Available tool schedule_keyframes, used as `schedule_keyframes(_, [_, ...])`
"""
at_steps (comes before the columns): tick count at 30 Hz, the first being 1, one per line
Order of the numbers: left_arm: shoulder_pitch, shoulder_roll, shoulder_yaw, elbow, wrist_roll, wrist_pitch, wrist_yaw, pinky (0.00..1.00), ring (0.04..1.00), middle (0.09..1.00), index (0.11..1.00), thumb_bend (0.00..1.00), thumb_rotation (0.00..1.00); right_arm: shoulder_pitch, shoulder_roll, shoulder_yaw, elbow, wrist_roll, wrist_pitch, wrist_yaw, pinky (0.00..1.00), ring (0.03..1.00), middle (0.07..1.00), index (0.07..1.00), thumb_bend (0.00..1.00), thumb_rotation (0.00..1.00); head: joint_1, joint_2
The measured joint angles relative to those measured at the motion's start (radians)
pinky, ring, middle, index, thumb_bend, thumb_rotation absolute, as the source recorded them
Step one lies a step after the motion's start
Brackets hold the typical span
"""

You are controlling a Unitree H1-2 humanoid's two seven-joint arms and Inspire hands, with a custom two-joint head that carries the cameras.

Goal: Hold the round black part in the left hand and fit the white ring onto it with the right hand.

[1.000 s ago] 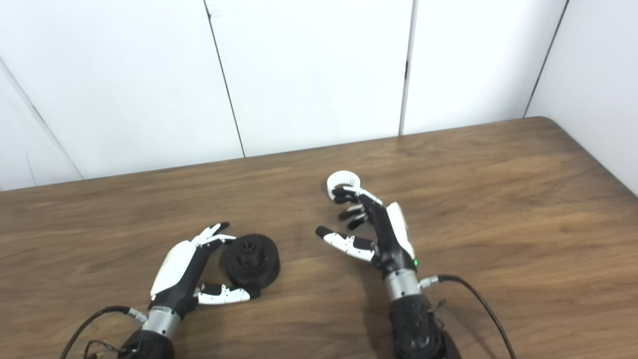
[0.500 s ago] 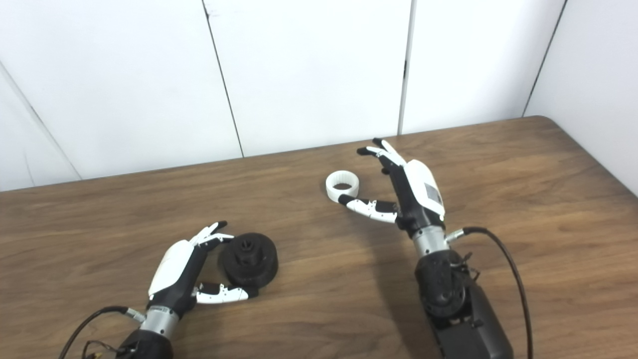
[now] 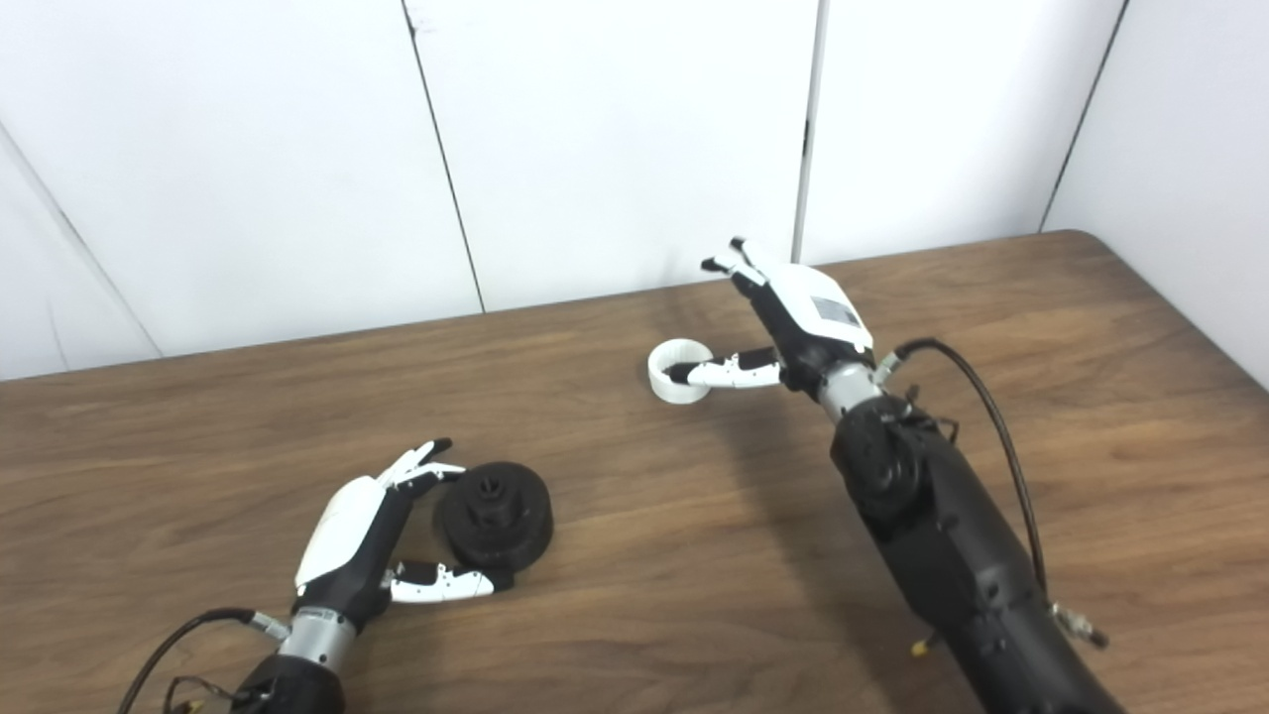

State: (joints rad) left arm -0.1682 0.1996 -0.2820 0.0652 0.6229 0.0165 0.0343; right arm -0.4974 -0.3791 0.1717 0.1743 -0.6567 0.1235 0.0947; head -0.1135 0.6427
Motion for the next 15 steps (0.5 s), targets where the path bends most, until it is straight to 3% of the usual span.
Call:
schedule_keyframes(6, [0.001,0.000,0.000,-0.001,0.000,-0.001,0.001,0.94,0.963,0.944,0.587,0.82,0.33,-0.065,-0.014,0.046,0.118,0.011,-0.053,0.010,0.81,0.965,0.983,0.866,0.89,0.56,0.006,0.000])
schedule_keyframes(15, [0.002,-0.002,0.000,-0.001,0.000,-0.001,0.002,0.93,0.956,0.941,0.585,0.83,0.32,-0.092,-0.004,0.094,0.197,0.010,-0.057,0.018,0.84,0.974,0.986,0.856,0.91,0.59,0.011,0.000])
